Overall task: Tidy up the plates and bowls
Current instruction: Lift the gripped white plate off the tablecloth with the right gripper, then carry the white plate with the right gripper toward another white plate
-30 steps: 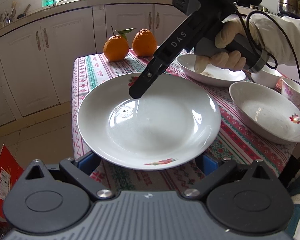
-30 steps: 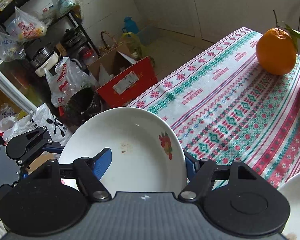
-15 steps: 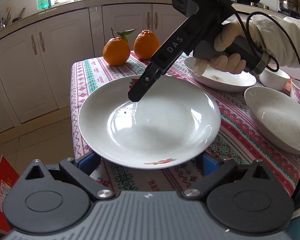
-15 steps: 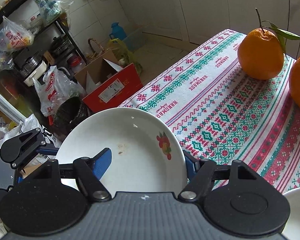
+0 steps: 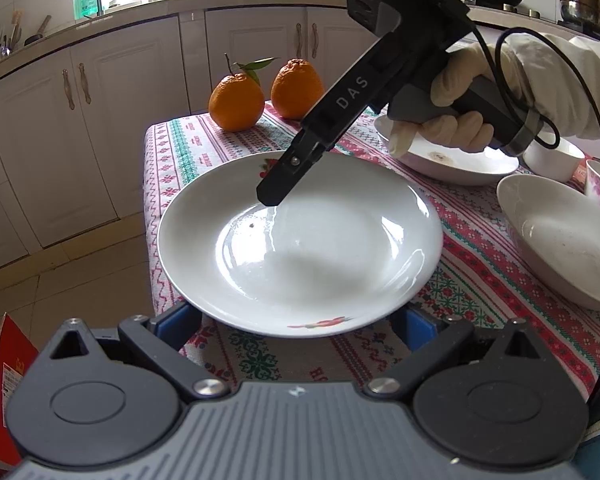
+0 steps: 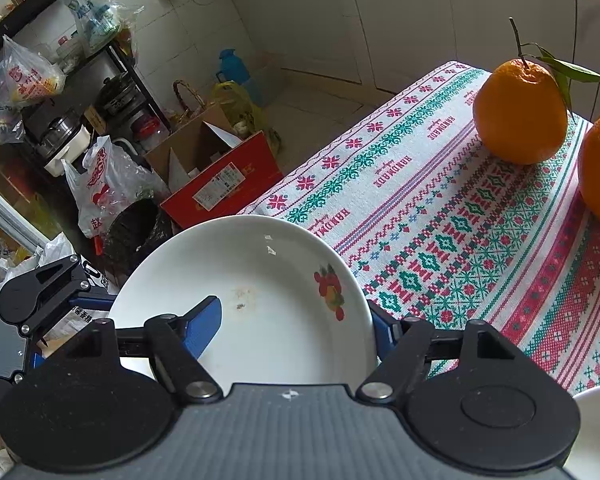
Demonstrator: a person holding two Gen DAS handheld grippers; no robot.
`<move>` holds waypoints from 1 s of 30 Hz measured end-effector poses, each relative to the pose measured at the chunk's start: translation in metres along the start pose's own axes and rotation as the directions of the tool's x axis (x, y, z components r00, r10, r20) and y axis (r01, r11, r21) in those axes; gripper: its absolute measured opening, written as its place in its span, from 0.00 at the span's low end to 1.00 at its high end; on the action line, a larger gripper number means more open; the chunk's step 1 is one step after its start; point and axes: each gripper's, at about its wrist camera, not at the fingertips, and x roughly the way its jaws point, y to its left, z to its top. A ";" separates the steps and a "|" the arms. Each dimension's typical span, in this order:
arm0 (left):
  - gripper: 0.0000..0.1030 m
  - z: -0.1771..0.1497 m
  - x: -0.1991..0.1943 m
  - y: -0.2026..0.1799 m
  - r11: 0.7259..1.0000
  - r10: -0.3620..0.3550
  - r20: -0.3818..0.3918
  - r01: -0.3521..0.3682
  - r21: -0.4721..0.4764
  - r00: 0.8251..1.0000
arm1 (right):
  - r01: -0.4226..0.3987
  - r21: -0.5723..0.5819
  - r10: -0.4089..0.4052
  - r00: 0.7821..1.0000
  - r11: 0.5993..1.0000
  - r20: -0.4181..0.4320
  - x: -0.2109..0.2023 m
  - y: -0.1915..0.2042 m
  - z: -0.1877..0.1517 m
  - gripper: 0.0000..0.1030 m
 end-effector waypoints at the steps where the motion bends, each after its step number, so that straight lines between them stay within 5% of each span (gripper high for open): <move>1: 0.98 0.000 -0.001 0.000 1.000 0.000 0.002 0.000 0.000 1.000 | -0.002 -0.001 0.002 1.000 1.000 0.000 0.000 0.001 -0.001 0.81; 6: 0.98 0.000 -0.007 -0.001 1.000 0.007 0.009 -0.007 -0.012 1.000 | 0.024 -0.005 -0.024 1.000 1.000 0.017 -0.007 0.006 -0.005 0.97; 17: 0.98 -0.007 -0.045 -0.016 0.995 0.060 0.046 -0.055 -0.086 0.997 | 0.132 -0.013 -0.130 0.987 0.991 0.094 -0.070 0.037 -0.030 1.00; 30: 0.99 -0.016 -0.078 -0.070 0.986 0.094 0.130 -0.074 -0.149 0.987 | 0.351 0.027 -0.348 0.912 0.936 0.216 -0.146 0.098 -0.124 1.00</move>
